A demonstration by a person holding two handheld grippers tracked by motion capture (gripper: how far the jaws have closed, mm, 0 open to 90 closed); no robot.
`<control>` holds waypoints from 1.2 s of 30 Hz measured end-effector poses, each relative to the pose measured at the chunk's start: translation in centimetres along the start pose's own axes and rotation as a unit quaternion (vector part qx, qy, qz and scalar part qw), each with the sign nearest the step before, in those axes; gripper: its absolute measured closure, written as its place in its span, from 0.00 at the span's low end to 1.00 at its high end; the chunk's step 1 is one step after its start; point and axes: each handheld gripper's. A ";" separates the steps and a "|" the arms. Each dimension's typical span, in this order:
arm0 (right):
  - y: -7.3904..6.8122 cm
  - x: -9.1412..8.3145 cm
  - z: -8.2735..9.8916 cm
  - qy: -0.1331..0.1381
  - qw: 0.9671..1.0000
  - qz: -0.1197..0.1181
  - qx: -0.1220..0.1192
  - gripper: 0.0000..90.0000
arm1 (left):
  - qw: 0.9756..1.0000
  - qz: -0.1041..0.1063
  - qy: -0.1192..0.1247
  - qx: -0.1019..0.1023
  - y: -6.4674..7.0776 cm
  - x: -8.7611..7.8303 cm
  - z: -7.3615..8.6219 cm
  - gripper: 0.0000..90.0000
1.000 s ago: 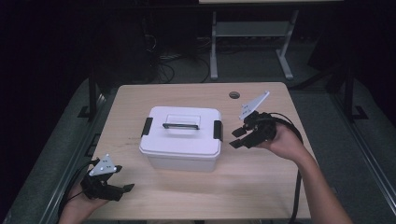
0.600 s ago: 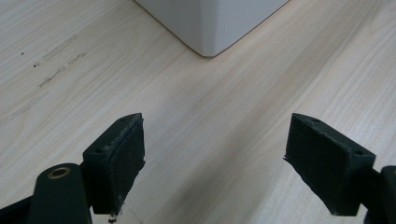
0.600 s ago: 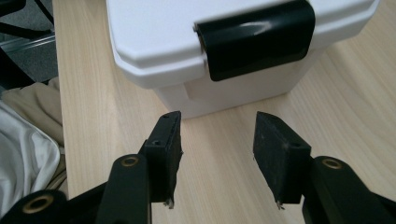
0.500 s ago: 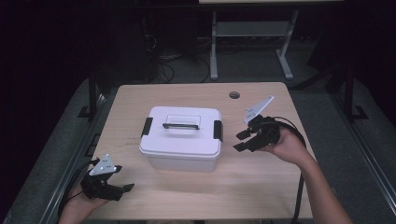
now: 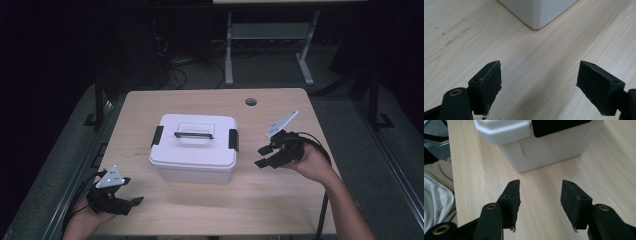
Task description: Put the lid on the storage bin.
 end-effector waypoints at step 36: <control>0.8 1.0 4.9 -0.001 0.999 -0.003 0.042 0.51 | 1.000 0.001 -0.003 0.000 0.0 0.1 0.0 0.22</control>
Point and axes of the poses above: each handheld gripper's, and its own axes: x roughly forward along the jaws, z roughly out of its underside, y roughly to its right, and after that the axes turned 7 degrees about x, right-handed
